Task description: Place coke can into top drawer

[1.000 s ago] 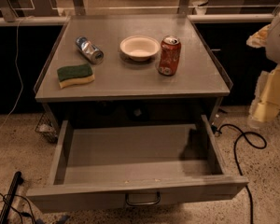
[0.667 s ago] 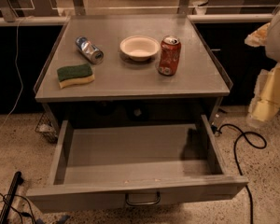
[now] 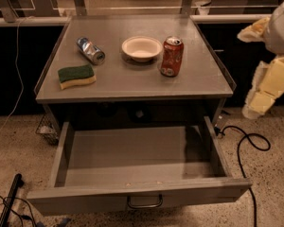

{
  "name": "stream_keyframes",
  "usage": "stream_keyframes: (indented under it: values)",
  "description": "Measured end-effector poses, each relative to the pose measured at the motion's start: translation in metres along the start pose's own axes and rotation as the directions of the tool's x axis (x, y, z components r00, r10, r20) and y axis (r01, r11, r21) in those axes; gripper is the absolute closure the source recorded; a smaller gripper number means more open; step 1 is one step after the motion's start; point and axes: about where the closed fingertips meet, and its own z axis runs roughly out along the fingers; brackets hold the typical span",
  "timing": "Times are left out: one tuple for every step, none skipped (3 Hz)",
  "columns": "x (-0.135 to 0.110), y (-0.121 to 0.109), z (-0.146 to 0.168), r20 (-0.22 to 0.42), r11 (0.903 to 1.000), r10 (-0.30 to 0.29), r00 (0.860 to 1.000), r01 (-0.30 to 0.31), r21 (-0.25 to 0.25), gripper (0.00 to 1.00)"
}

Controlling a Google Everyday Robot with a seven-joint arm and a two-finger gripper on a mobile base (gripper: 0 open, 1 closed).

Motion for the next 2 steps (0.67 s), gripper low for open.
stream_keyframes:
  values:
    - [-0.009, -0.015, 0.012, 0.128, 0.9991, 0.029, 0.991, -0.025, -0.034, 0.00]
    - [-0.016, -0.044, 0.031, 0.174, 0.9960, 0.088, 0.981, -0.085, -0.029, 0.00]
